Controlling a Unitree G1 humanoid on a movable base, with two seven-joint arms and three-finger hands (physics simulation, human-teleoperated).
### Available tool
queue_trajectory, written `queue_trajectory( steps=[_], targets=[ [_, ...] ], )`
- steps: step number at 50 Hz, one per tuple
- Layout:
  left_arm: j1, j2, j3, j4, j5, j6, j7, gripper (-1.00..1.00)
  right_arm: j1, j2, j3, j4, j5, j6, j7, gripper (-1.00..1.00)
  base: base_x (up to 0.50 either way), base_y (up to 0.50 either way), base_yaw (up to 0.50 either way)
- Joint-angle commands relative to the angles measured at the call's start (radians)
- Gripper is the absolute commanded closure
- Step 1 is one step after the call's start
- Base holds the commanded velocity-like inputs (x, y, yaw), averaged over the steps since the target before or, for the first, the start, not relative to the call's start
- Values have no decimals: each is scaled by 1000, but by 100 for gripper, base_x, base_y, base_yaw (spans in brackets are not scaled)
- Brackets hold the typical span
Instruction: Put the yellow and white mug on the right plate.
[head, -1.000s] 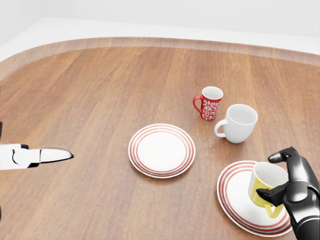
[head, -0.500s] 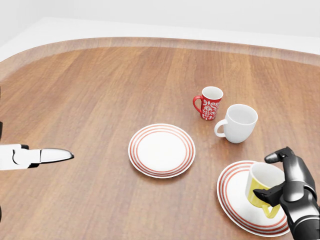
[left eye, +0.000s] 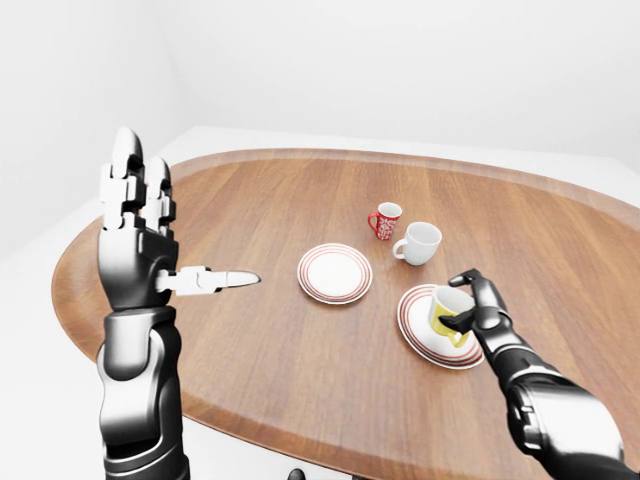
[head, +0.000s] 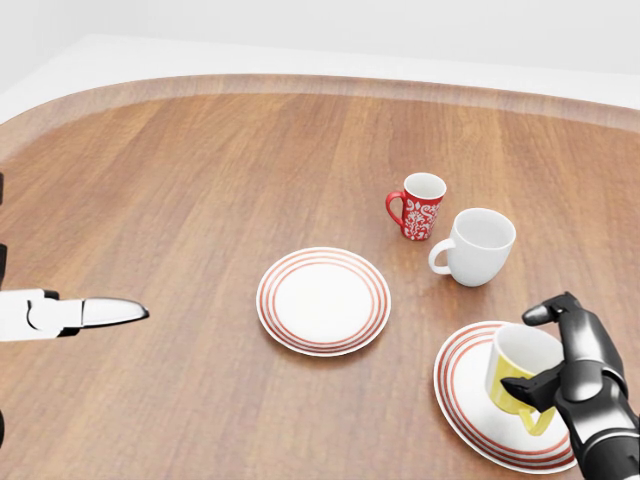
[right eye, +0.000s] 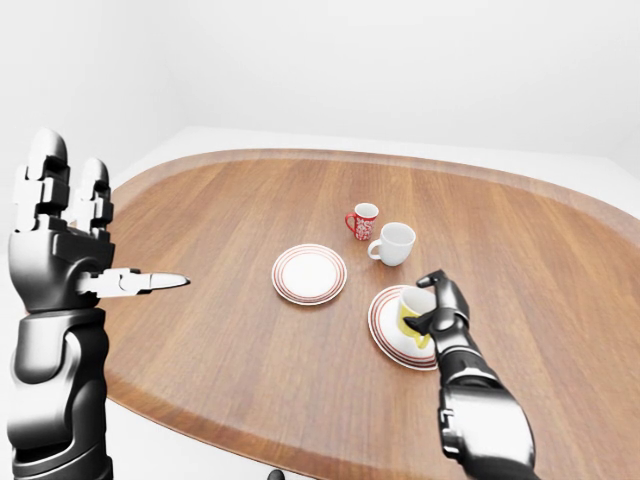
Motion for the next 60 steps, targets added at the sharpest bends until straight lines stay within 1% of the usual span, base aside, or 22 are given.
queue_trajectory(
  steps=[1,11,12,13,41,45,47,49,50,54,55,60],
  targets=[
    [0,-1,-1,-2,1,0,0,-100,-5,1,-3,-1,-25,0,-16,100,0,0,0],
    [2,-3,-4,2,3,0,0,-100,-4,0,-2,-2,-26,0,-16,100,0,0,0],
    [2,-3,-5,3,4,0,0,-100,-5,1,-5,-2,-22,0,-12,20,0,0,0],
    [2,-3,-5,3,3,0,0,-100,-8,1,-8,-2,-17,0,-3,-100,0,0,0],
    [1,-3,-2,-10,-4,0,2,-100,-5,0,-8,-4,-8,0,10,-100,0,0,0],
    [1,-4,-3,-11,-5,0,2,-100,-11,10,-42,-7,70,0,109,-100,0,0,0],
    [2,-4,-4,-9,-4,0,1,-100,-15,17,-72,-10,143,0,197,-100,0,0,0],
    [2,-4,-5,-10,-4,0,2,-100,-19,20,-81,-13,191,0,246,-100,0,0,0],
    [3,-5,-6,-9,-3,0,1,-100,-19,24,-89,-13,224,0,296,-100,0,0,0],
    [3,-5,-6,-10,-2,0,1,-100,-30,24,-100,-17,308,0,358,-100,0,0,0],
    [3,-5,-6,-10,-3,0,1,-100,-32,24,-109,-18,338,0,393,-100,0,0,0],
    [1,-5,-6,-14,-3,0,2,-100,-36,19,-105,-21,398,0,425,-100,0,0,0]
  ],
)
